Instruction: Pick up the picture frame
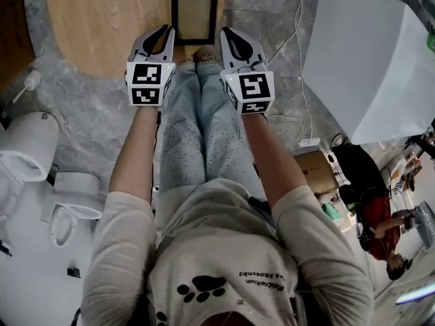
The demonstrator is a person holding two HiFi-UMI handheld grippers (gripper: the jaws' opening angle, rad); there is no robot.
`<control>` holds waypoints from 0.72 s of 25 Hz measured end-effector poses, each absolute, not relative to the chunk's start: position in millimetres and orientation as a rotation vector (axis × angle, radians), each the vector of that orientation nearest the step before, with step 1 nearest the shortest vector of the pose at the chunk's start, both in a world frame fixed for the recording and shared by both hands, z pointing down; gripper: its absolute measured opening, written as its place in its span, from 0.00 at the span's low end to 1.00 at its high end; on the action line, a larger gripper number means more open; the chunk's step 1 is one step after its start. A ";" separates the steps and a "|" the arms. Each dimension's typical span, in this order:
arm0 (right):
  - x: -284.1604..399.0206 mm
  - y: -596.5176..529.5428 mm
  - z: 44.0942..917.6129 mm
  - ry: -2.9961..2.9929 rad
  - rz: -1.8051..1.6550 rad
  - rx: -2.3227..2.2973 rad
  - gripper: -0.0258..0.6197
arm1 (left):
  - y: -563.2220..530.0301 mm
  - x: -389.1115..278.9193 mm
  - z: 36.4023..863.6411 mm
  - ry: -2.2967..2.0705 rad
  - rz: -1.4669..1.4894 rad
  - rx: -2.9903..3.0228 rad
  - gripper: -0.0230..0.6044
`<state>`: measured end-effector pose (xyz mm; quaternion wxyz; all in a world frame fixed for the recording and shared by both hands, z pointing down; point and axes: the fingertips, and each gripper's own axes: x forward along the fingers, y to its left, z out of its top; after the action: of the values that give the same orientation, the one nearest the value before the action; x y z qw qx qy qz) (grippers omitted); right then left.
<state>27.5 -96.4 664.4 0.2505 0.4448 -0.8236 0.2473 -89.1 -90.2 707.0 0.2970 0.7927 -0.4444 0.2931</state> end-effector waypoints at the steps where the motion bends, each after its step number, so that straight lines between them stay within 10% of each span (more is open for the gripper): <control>1: 27.8 -96.7 665.3 -2.240 0.676 1.210 0.05 | -90.3 -88.4 710.4 -1.173 0.778 2.094 0.24; 18: 35.7 -97.2 679.2 -2.219 0.739 1.191 0.05 | -91.8 -79.4 741.1 -1.164 0.874 1.908 0.20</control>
<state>35.7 -97.2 679.2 0.2555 0.4387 -0.8174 0.2721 -79.4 -91.8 741.1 0.3624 0.7409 -0.4521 0.3395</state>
